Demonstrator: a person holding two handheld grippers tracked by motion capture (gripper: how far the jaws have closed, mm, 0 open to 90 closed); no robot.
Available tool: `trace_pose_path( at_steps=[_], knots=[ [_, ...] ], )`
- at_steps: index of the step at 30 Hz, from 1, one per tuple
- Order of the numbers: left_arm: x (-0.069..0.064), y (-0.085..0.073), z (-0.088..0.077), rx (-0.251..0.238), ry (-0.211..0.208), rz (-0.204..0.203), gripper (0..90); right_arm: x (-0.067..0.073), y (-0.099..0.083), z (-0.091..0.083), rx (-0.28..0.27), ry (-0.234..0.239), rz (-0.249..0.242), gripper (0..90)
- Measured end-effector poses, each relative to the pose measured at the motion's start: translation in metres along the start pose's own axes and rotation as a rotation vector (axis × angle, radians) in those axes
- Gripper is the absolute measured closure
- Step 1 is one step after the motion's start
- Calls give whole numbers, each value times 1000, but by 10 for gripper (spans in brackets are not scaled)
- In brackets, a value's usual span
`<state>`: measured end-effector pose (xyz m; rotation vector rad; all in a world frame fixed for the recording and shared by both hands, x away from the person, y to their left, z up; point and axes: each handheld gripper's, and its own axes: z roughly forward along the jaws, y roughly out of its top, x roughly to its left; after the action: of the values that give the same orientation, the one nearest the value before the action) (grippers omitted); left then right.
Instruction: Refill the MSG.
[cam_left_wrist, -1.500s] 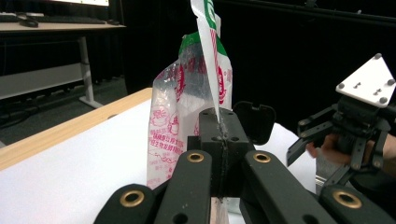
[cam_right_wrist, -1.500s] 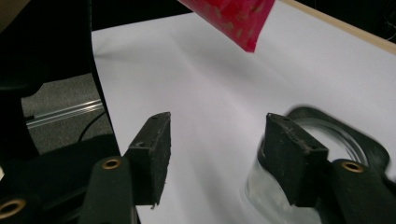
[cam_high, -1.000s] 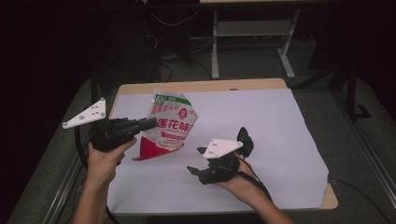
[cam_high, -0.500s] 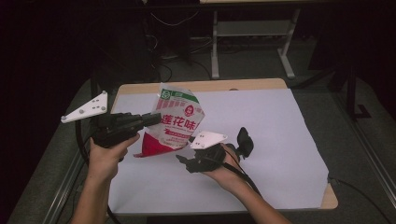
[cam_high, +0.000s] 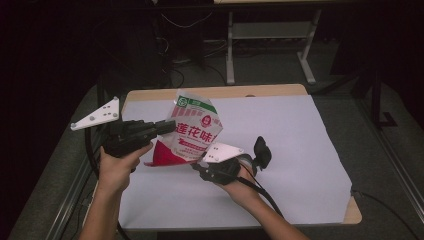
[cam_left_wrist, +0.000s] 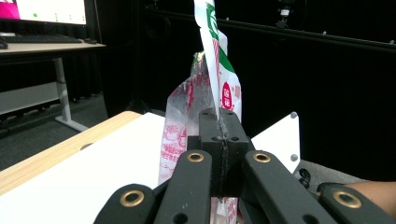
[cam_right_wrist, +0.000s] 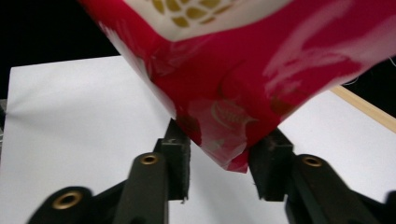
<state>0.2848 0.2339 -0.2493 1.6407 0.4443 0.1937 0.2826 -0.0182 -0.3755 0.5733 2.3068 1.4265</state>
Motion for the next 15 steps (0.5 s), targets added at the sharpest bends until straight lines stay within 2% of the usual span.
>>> trace_pose_path(
  at_steps=[3, 10, 15],
  knots=[
    [1, -1, 0, -2, 12, -6, 900, 1, -1, 3, 2, 29, 1, 670],
    [6, -1, 6, 34, 36, -10, 900, 7, -4, 7, 12, 74, 10, 735],
    [10, 0, 14, 83, 35, -13, 900, 16, -8, 10, 23, 96, -25, 746]
  ],
)
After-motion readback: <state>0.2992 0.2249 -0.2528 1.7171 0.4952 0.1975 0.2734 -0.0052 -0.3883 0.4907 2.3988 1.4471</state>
